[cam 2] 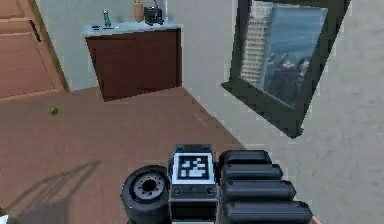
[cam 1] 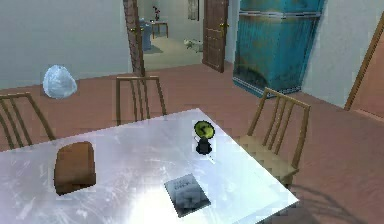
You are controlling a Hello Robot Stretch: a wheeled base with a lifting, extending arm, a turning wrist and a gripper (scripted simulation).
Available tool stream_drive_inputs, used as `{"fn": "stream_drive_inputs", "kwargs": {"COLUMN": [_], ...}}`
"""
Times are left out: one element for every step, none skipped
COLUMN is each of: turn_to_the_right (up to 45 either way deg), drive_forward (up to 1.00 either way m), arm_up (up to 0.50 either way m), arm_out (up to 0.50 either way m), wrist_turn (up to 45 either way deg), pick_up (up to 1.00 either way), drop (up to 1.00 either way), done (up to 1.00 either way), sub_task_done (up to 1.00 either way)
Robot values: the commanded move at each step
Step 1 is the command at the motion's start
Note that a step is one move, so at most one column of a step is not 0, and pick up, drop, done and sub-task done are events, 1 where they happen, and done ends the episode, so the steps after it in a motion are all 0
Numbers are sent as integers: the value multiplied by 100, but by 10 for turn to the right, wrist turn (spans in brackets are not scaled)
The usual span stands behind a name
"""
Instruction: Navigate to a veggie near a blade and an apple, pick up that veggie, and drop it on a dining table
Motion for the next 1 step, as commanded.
{"fn": "stream_drive_inputs", "kwargs": {"turn_to_the_right": [180], "drive_forward": [0], "arm_up": [0], "arm_out": [0], "wrist_turn": [0], "pick_up": [0], "drop": [0], "done": [0], "sub_task_done": [0]}}
